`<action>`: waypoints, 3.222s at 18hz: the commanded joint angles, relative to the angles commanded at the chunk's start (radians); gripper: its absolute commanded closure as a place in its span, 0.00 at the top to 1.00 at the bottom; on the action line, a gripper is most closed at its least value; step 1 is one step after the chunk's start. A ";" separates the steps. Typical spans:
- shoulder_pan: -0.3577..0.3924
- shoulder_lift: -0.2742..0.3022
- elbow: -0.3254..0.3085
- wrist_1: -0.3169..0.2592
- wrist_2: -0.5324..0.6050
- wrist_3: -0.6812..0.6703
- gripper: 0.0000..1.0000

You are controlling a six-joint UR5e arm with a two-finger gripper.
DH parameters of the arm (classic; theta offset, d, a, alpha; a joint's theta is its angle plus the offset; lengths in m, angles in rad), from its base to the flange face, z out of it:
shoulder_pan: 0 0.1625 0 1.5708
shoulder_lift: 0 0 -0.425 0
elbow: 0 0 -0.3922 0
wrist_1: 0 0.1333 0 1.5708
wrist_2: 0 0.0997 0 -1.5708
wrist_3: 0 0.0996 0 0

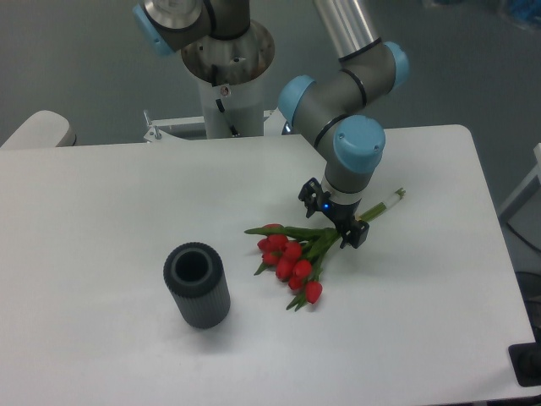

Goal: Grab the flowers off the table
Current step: 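Lower the gripper along the stems toward the red tulip heads, then close the gripper around the tulip stems below the blooms, then lift the gripped tulip bouquet up off the table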

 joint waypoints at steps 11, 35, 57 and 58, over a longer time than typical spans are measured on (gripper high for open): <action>-0.020 -0.017 0.001 0.045 -0.002 -0.006 0.30; 0.037 0.020 0.502 -0.296 -0.519 -0.094 0.20; 0.112 0.017 0.488 -0.272 -0.916 -0.146 0.20; 0.112 0.017 0.488 -0.270 -0.916 -0.147 0.20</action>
